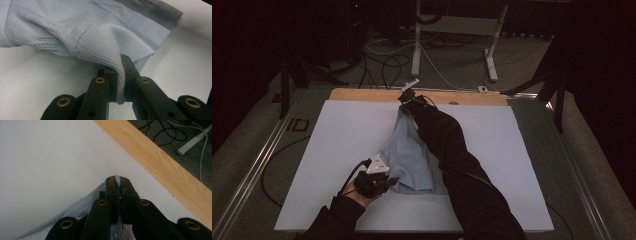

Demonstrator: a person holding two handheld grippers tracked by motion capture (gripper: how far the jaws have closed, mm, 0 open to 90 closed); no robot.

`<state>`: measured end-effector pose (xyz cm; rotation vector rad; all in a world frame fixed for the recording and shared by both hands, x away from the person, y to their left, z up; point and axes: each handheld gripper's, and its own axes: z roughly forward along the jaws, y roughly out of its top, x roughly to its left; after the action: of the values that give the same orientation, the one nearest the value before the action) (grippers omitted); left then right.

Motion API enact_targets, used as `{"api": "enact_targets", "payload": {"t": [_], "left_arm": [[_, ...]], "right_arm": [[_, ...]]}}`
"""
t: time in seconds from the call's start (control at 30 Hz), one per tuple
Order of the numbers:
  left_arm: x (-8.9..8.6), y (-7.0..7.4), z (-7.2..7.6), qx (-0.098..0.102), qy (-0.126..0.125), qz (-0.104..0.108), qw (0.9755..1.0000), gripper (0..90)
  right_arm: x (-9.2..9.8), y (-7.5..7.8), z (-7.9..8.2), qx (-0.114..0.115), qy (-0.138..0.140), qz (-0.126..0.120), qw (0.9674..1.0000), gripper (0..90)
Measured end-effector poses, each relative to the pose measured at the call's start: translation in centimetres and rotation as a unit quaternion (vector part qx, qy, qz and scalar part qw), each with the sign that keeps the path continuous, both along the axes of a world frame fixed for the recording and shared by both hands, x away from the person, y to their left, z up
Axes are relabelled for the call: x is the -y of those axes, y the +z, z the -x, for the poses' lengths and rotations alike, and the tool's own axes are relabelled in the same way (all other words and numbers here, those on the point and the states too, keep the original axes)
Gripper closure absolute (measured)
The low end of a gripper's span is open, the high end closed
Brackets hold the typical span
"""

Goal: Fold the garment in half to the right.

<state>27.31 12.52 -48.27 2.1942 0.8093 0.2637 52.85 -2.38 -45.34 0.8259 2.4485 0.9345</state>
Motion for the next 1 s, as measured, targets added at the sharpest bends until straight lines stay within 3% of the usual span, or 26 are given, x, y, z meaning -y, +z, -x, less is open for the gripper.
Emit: {"api": "enact_targets", "payload": {"t": [0.7, 1.0], "left_arm": [[2.9, 1.8, -0.3, 0.012, -0.039, -0.004, 0.9992, 86.9], [5.4, 2.7, -0.5, 0.02, -0.067, -0.01, 0.9975, 87.0]], "right_arm": [[3.6, 2.2, 0.4, 0.014, -0.014, -0.02, 0.9996, 87.6], [5.8, 2.8, 0.6, 0.017, -0.024, -0.032, 0.9991, 87.5]]}}
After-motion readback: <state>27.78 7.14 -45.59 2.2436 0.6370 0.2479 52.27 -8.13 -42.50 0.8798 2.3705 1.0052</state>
